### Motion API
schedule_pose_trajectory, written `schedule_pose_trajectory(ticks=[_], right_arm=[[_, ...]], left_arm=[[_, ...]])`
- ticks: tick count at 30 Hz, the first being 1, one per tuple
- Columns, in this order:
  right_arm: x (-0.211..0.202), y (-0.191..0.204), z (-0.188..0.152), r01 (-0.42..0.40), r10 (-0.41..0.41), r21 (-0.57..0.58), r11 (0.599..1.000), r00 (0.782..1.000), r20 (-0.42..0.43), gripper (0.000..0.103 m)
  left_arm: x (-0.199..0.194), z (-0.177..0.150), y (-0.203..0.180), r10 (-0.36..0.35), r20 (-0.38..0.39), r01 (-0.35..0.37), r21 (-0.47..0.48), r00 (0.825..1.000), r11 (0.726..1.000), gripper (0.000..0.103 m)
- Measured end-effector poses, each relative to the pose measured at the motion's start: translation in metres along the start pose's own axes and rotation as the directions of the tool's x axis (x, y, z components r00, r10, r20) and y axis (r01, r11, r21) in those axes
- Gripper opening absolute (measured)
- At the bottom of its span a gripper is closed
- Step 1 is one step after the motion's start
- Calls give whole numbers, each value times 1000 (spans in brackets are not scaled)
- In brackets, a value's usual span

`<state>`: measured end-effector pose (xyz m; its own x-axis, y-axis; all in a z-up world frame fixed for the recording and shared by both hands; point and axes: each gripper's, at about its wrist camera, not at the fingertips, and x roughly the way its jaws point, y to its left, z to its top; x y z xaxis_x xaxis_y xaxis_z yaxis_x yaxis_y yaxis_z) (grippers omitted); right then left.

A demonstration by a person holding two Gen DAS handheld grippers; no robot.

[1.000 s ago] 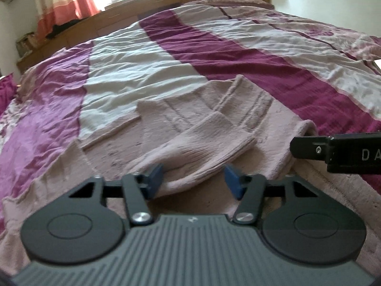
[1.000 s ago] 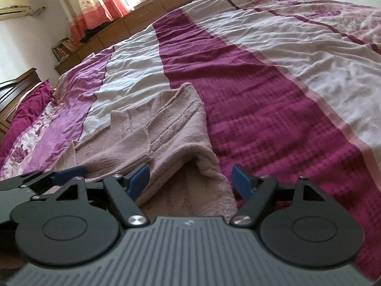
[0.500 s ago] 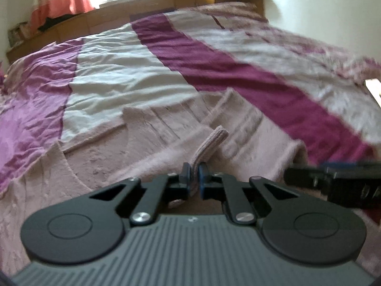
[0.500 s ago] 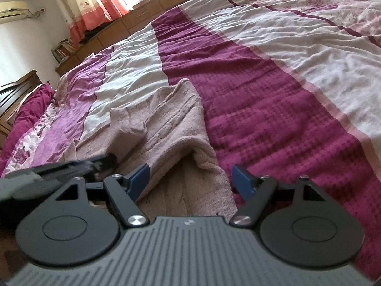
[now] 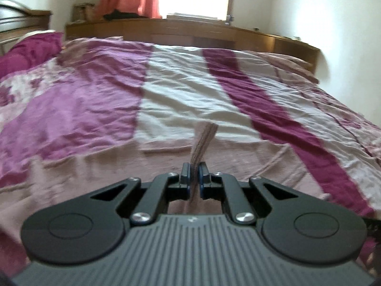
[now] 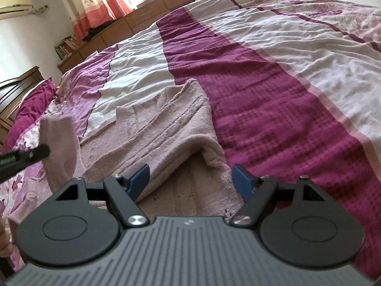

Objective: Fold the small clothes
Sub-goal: 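Lift the sleeve with the left gripper, lay it across the body, open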

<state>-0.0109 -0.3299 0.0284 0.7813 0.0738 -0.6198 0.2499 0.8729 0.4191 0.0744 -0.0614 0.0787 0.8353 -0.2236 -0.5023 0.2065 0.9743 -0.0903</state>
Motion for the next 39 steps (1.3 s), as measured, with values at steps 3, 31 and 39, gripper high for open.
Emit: schedule_pose_trajectory(ticks=[3, 31, 39], right_arm=[[-1, 4, 0, -2, 2, -10, 1000, 1000, 0, 82], [-6, 34, -9, -10, 7, -102, 995, 999, -33, 81], [-8, 34, -10, -2, -2, -109, 994, 999, -34, 81]], left_arm=[[-6, -12, 21, 36, -20, -36, -39, 999, 999, 8], [-32, -57, 109, 114, -177, -157, -257, 978, 953, 37], [-39, -53, 124, 125, -167, -169, -286, 978, 943, 55]])
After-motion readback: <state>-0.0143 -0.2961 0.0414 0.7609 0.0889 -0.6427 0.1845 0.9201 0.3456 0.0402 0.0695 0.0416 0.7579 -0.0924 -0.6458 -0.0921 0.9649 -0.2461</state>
